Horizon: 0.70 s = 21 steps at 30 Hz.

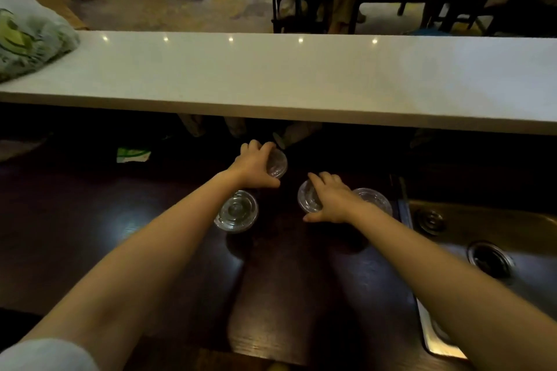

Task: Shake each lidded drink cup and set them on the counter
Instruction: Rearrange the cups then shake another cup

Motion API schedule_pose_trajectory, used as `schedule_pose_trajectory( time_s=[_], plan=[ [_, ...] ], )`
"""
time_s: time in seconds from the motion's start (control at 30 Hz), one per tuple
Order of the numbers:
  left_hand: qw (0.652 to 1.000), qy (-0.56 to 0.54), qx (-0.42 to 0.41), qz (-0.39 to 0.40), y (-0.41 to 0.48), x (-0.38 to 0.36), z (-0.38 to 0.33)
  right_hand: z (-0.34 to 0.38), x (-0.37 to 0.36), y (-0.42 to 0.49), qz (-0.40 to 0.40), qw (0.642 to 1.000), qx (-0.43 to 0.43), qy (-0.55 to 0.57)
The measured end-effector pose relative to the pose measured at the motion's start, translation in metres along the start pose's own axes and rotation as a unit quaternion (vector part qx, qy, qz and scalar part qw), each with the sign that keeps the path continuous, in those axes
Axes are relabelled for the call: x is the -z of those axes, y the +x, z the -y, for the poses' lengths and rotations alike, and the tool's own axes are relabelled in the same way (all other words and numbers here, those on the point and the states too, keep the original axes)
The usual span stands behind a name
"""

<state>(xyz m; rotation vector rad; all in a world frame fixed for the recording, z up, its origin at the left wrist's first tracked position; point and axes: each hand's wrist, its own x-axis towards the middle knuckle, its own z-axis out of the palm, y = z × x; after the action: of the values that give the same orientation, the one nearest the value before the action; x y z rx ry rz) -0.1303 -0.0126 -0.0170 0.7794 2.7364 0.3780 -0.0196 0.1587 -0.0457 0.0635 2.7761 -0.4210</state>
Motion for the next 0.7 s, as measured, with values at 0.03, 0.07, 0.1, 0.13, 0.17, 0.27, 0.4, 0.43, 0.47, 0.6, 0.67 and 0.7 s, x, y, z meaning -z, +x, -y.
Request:
schedule_pose_trajectory(
  time_s=[0.03, 0.07, 0.1, 0.13, 0.17, 0.27, 0.4, 0.43, 0.47, 0.6, 0.67, 0.7],
  plan=[
    [1.0, 0.004, 0.004, 0.002, 0.002, -0.004, 0.002, 0.0, 0.0, 0.001, -0.002, 1.0, 0.0, -0.001],
    [1.0, 0.008, 0.008, 0.004, 0.004, -0.008, 0.004, 0.0, 0.0, 0.001, -0.005, 1.0, 0.001, 0.0],
    [1.0, 0.013, 0.014, 0.006, 0.006, -0.011, 0.006, -0.001, 0.0, 0.001, -0.006, 1.0, 0.002, 0.001],
    [1.0, 0.015, 0.019, 0.009, 0.008, -0.014, 0.007, -0.001, 0.0, 0.001, -0.008, 1.0, 0.003, 0.003],
    [0.999, 0.017, 0.024, 0.012, 0.01, -0.017, 0.008, -0.001, 0.0, 0.0, -0.009, 1.0, 0.004, 0.003],
    [0.999, 0.016, 0.035, 0.015, 0.012, -0.028, 0.014, -0.001, -0.001, 0.0, -0.014, 1.0, 0.002, 0.005],
    [0.999, 0.012, 0.045, -0.002, 0.01, -0.036, 0.021, 0.0, -0.003, -0.001, -0.022, 1.0, 0.003, 0.012],
    [0.999, 0.015, 0.044, -0.004, 0.01, -0.036, 0.021, 0.0, -0.003, -0.001, -0.024, 1.0, 0.004, 0.013],
    [0.999, 0.019, 0.042, -0.005, 0.01, -0.036, 0.021, 0.0, -0.003, -0.002, -0.025, 1.0, 0.004, 0.014],
    [0.998, 0.049, 0.038, 0.001, 0.01, -0.037, 0.019, 0.004, -0.002, -0.006, -0.024, 1.0, 0.005, 0.01],
    [0.997, 0.063, 0.041, 0.005, 0.009, -0.038, 0.018, 0.008, -0.005, -0.011, -0.024, 1.0, 0.013, 0.004],
    [0.997, 0.068, 0.044, 0.009, 0.009, -0.038, 0.017, 0.009, -0.007, -0.014, -0.024, 1.0, 0.019, 0.0]
  ],
)
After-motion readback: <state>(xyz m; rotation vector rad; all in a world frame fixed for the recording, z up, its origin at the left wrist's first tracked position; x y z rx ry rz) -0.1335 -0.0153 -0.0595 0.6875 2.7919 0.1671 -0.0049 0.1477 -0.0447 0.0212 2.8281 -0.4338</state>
